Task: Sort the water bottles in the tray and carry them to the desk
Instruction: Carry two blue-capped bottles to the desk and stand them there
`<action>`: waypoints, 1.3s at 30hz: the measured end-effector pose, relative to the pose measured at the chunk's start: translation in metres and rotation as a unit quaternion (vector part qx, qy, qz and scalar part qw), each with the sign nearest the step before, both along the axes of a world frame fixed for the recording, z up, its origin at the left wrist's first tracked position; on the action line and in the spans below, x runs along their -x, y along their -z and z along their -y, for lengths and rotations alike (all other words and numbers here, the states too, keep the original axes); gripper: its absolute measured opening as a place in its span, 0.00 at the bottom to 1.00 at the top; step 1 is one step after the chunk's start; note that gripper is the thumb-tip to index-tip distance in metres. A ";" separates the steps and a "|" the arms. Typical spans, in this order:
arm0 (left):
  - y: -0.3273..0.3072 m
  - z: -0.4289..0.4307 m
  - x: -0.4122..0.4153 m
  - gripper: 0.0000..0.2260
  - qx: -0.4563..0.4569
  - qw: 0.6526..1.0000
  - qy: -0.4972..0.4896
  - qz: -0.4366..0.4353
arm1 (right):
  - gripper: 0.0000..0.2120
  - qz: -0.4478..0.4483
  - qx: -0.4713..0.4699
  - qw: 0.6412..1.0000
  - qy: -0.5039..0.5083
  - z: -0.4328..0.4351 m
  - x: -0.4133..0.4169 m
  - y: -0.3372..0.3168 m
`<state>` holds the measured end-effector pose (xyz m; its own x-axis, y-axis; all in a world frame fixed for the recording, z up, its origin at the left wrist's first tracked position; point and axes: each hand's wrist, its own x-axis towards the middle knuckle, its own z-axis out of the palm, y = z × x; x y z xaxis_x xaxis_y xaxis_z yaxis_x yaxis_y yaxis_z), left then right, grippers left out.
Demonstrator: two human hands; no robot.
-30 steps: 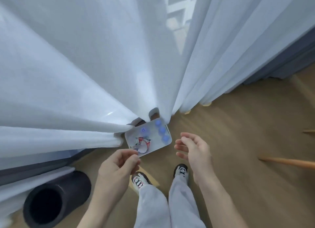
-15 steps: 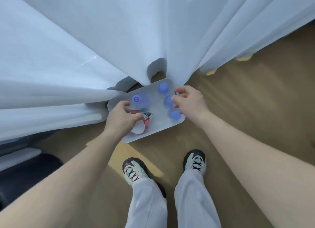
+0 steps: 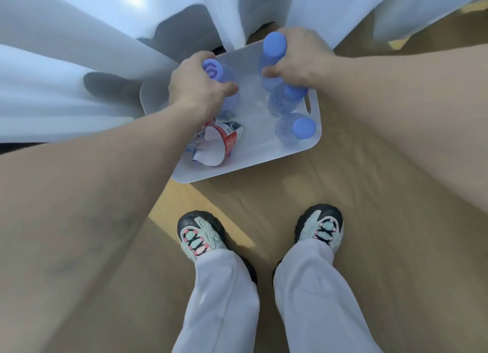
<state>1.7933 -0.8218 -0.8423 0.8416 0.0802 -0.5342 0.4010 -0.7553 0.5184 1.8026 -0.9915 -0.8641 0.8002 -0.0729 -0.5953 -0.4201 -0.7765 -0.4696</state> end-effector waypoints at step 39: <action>-0.698 -0.044 0.076 0.14 0.456 0.865 -0.184 -0.097 | 0.22 -0.059 -0.580 0.756 0.298 -0.054 0.122 -0.703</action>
<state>1.7173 -0.7775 -0.1439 0.7363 -0.2068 -0.6443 0.6734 0.1301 0.7278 1.6805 -0.9374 -0.1613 0.7666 0.2262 -0.6009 -0.6258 0.4724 -0.6206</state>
